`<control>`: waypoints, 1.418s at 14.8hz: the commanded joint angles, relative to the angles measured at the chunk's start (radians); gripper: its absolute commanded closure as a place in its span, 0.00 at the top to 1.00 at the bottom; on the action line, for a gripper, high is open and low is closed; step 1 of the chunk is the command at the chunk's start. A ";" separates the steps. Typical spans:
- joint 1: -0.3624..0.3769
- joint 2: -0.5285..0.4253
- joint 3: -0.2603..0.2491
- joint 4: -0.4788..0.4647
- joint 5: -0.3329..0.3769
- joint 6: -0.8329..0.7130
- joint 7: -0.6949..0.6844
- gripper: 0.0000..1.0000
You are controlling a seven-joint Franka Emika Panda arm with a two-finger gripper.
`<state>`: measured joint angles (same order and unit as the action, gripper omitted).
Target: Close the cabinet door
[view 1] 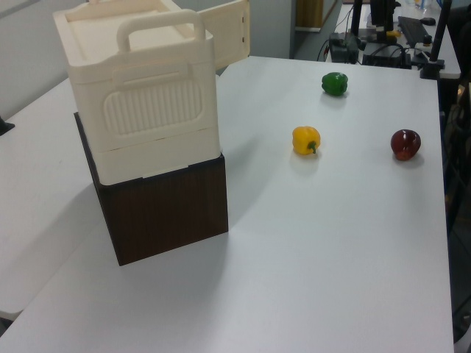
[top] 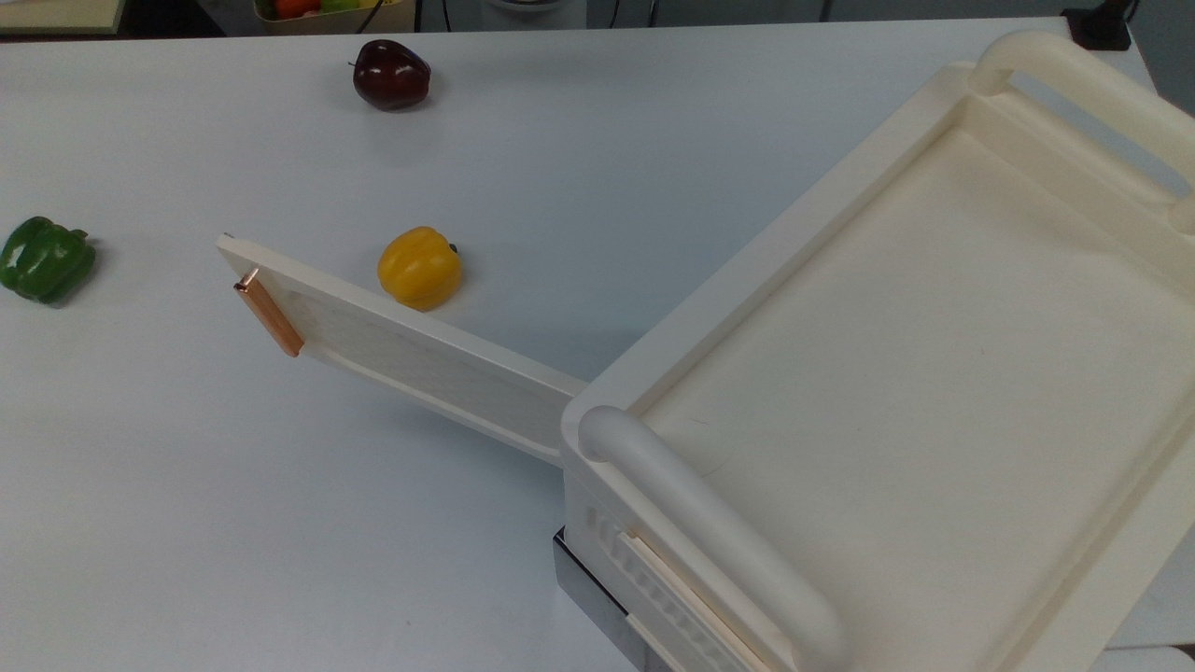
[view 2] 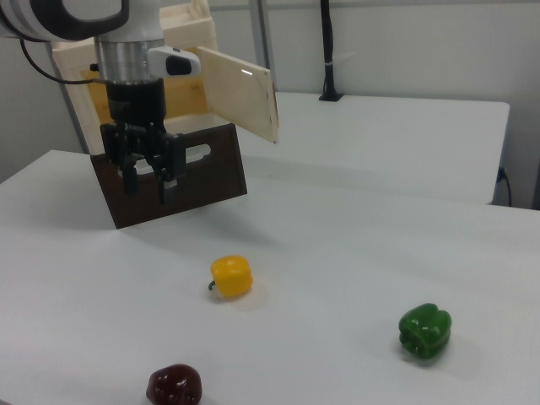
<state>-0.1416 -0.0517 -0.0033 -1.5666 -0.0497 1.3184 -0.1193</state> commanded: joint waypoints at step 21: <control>-0.016 0.180 0.020 0.146 0.165 0.889 0.406 0.10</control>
<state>-0.1647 0.0149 0.0091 -1.5129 0.1016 2.0956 0.2162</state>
